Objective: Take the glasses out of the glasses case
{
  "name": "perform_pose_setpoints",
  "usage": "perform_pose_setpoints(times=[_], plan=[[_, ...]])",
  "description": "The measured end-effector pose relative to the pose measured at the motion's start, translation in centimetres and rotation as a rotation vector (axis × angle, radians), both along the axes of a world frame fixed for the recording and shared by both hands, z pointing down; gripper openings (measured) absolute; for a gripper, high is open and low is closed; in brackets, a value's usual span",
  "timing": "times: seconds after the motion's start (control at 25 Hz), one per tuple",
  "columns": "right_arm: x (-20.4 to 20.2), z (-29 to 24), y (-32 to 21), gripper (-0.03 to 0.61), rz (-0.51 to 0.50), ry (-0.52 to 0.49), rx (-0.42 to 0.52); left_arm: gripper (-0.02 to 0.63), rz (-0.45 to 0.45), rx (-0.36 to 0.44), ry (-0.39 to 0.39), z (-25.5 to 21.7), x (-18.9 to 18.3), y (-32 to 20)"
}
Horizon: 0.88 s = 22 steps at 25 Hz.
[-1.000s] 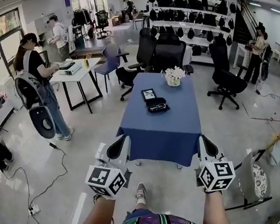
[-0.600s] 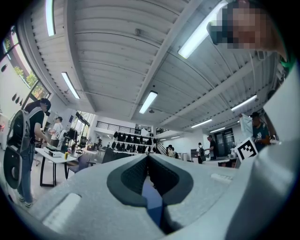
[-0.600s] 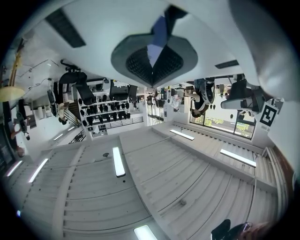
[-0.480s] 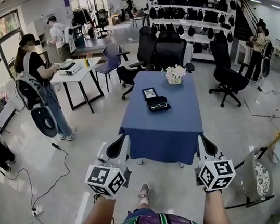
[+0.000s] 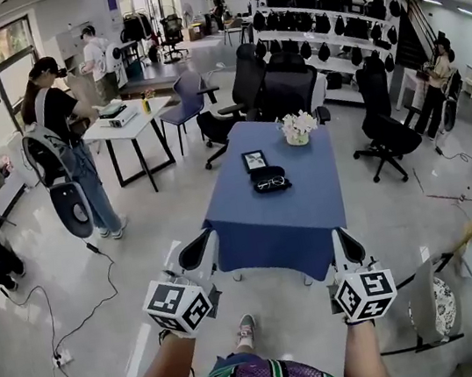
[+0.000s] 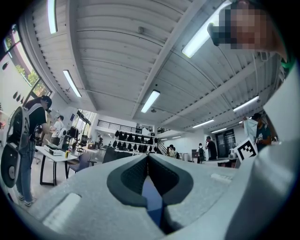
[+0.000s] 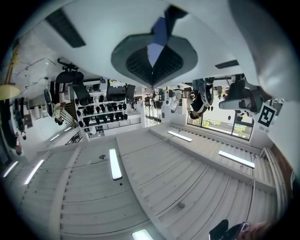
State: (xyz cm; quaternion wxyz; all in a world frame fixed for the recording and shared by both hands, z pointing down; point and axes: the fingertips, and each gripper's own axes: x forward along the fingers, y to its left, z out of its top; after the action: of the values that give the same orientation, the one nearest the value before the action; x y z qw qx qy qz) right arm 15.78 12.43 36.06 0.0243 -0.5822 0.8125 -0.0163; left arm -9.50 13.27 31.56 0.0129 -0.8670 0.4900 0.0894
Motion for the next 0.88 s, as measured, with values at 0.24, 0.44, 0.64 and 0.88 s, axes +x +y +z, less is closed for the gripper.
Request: perform_pose_setpoints(times=[0.24,0.44,0.64,0.88], plan=[[-1.1,0.1,-2.4,0.005,-0.016,0.039,-0.015,0.017,-0.003,-0.018,0.019,0.6,-1.1,-3.5],[-0.9,1.2,-4.8,0.005,-0.008,0.054,-0.043,0.017,-0.003,-0.041,0.027,1.6,-1.6,-6.6],[-1.2,1.6,-8.2,0.005,-0.014,0.057,-0.076,0.017,0.006,-0.062,0.031,1.9,-1.3,-10.0],[-1.7,1.0,-13.2,0.005,-0.016,0.060,-0.071,0.017,0.019,-0.065,0.026,1.9,-1.5,-15.1]])
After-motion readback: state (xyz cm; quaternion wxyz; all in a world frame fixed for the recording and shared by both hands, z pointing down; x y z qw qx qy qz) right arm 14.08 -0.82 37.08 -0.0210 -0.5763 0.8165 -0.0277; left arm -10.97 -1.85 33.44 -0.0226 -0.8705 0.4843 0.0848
